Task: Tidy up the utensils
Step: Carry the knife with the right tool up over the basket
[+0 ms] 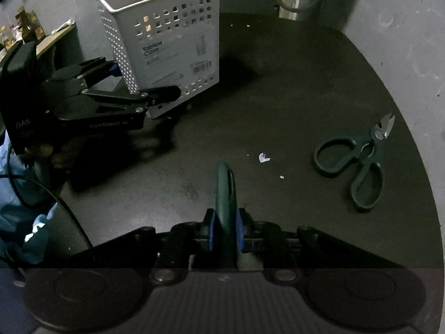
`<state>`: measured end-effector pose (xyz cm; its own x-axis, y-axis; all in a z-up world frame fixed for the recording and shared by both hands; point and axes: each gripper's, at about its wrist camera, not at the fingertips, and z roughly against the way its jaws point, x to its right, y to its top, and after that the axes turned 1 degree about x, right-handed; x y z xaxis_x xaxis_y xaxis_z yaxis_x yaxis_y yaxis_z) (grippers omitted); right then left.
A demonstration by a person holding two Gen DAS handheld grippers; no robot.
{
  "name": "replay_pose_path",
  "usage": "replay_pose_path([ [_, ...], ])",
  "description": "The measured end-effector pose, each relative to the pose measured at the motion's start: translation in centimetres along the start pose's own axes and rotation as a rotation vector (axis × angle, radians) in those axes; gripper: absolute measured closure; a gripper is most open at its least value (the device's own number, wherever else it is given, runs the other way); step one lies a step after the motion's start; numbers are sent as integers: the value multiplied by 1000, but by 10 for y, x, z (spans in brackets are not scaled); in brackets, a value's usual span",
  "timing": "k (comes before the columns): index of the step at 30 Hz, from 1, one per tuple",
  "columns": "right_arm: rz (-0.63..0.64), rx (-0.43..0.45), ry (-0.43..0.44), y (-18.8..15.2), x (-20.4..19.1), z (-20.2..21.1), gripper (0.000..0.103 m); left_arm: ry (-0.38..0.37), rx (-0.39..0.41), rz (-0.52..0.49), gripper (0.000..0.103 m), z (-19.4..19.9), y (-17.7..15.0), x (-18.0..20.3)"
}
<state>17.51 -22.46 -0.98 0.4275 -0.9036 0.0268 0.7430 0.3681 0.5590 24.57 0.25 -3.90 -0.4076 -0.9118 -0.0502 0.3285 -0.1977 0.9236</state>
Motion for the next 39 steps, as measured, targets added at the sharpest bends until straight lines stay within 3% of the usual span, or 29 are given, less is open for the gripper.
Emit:
replay_pose_path([
  [6, -58, 83, 7, 4, 17, 13, 90, 2, -1, -3, 25, 0, 0, 0],
  [20, -87, 585, 132, 3, 22, 77, 91, 13, -9, -20, 25, 1, 1, 5],
  [25, -38, 748, 163, 23, 17, 100, 91, 19, -14, -28, 25, -1, 2, 9],
  [35, 39, 1096, 169, 92, -6, 144, 91, 32, -24, -34, 25, -4, 3, 15],
  [39, 32, 1148, 200, 119, -18, 131, 91, 34, -26, -35, 26, -5, 3, 16],
])
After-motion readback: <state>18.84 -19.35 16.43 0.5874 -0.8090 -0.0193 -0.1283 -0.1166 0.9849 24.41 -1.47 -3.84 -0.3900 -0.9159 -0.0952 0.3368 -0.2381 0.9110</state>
